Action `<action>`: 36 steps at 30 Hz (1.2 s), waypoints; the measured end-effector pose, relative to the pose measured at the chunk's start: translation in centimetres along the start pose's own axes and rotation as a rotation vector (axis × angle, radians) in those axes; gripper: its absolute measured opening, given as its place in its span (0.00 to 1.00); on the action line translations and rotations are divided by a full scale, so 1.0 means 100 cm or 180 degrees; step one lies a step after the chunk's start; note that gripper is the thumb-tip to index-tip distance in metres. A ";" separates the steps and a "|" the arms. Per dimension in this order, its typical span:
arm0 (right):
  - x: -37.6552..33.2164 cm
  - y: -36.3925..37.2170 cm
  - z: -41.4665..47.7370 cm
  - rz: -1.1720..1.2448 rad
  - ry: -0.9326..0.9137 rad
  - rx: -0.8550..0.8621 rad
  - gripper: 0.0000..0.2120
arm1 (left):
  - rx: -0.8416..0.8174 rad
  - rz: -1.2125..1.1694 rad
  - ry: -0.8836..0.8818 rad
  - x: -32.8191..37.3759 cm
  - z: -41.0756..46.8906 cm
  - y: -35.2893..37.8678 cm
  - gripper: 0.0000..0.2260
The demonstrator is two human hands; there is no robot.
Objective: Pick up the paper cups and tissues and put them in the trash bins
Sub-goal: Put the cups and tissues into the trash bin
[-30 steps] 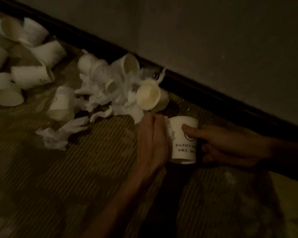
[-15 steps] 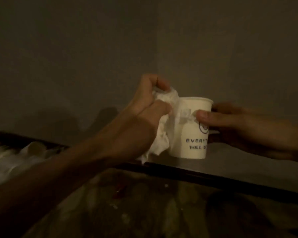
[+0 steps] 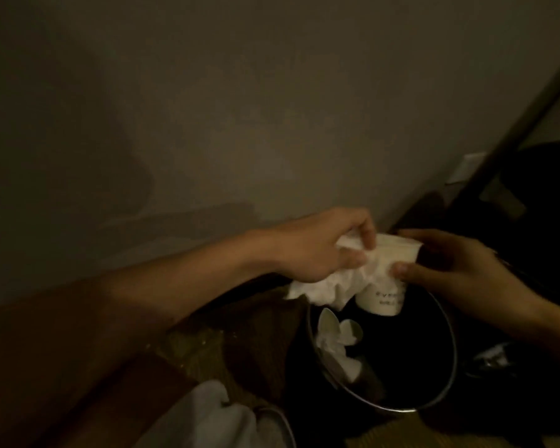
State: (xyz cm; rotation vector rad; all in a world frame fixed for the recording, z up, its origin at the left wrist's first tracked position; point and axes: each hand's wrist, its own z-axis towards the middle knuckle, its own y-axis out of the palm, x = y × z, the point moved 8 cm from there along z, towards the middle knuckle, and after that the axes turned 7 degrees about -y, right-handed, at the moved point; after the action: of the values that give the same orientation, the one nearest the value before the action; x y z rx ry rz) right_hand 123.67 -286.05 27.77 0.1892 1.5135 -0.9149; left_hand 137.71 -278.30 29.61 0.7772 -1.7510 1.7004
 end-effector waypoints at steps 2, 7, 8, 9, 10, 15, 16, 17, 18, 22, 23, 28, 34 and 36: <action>0.030 0.002 -0.013 -0.0095 0.0181 -0.0023 0.21 | -0.0283 0.0120 -0.0063 -0.010 0.014 0.024 0.05; 0.085 -0.006 -0.024 -0.1237 0.0625 -0.0163 0.27 | -0.0604 0.0090 -0.0137 -0.029 0.037 0.072 0.07; 0.093 -0.009 -0.024 -0.1496 0.0692 -0.0160 0.31 | -0.0620 0.0097 -0.0153 -0.034 0.041 0.079 0.09; 0.099 -0.010 -0.025 -0.1783 0.0722 -0.0158 0.34 | -0.0620 0.0098 -0.0190 -0.042 0.046 0.085 0.10; 0.104 -0.010 -0.026 -0.2149 0.0706 -0.0178 0.36 | -0.0600 0.0093 -0.0240 -0.051 0.050 0.091 0.10; 0.127 0.008 -0.027 -0.3808 0.0448 -0.0630 0.41 | -0.0569 0.0629 -0.0271 -0.087 0.058 0.124 0.09; 0.132 0.010 -0.027 -0.3878 0.0447 -0.0679 0.41 | -0.0591 0.0789 -0.0190 -0.087 0.059 0.131 0.10; 0.136 0.012 -0.027 -0.3940 0.0432 -0.0724 0.41 | -0.0634 0.0953 -0.0110 -0.087 0.058 0.138 0.11; 0.140 0.013 -0.027 -0.4020 0.0407 -0.0788 0.40 | -0.0707 0.1158 -0.0061 -0.088 0.057 0.146 0.12; 0.150 0.016 -0.027 -0.4210 0.0399 -0.1031 0.39 | -0.1013 0.1736 0.0059 -0.095 0.057 0.162 0.11; 0.148 0.017 -0.027 -0.4119 0.0404 -0.1044 0.39 | -0.1007 0.1610 0.0115 -0.092 0.058 0.159 0.11; 0.109 0.018 -0.020 -0.3156 0.0086 -0.0528 0.35 | -0.0211 0.0979 0.0195 -0.065 0.054 0.095 0.07; 0.038 0.061 -0.001 -0.1435 -0.0609 0.0031 0.10 | 0.0645 0.1473 -0.0198 -0.049 0.000 -0.023 0.18; 0.010 0.095 0.007 -0.1031 -0.0837 -0.0006 0.06 | 0.0743 0.1687 -0.0354 -0.044 -0.036 -0.059 0.19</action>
State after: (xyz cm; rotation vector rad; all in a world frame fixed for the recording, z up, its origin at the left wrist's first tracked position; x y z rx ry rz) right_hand 129.83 -280.54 22.89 -0.1784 1.3193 -1.1464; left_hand 145.05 -274.80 30.33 0.5364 -1.9791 2.2786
